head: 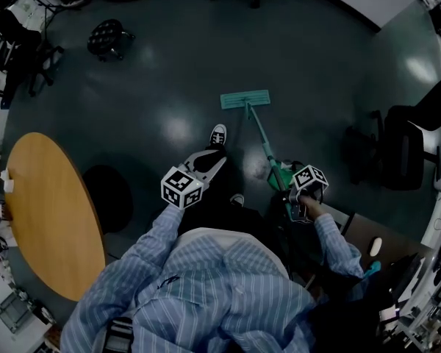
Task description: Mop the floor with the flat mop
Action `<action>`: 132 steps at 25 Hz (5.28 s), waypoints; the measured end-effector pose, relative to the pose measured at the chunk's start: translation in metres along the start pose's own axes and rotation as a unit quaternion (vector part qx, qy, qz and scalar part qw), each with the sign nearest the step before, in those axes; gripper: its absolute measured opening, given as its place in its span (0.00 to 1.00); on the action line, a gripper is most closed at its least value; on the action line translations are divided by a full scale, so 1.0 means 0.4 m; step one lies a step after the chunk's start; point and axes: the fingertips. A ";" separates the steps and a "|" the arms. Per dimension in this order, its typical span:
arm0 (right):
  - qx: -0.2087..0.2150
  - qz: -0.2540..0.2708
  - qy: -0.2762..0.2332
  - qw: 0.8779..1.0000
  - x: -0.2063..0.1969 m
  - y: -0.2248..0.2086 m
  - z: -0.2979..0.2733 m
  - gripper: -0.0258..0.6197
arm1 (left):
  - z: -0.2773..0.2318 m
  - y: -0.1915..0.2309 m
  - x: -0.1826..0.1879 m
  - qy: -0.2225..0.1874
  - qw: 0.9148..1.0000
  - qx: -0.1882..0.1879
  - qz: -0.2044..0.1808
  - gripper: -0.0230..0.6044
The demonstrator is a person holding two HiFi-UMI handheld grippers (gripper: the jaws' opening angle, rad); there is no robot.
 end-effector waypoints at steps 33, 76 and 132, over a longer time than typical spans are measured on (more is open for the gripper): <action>-0.062 0.055 -0.033 0.996 1.146 0.882 0.196 0.05 | -0.275 0.714 0.342 0.025 0.998 0.029 0.051 0.14; -0.022 0.031 -0.050 0.998 0.785 0.650 0.018 0.05 | -0.125 0.506 0.215 0.011 0.999 0.019 0.036 0.14; 0.003 -0.004 0.038 0.999 -0.431 -0.094 -0.114 0.06 | 0.238 -0.181 -0.054 -0.053 0.998 0.006 -0.031 0.14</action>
Point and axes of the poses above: the fingertips, and each gripper's own axes: z backward along the fingers, y to its left, x out of its top, and after that the axes turned 5 degrees about -z, right-handed
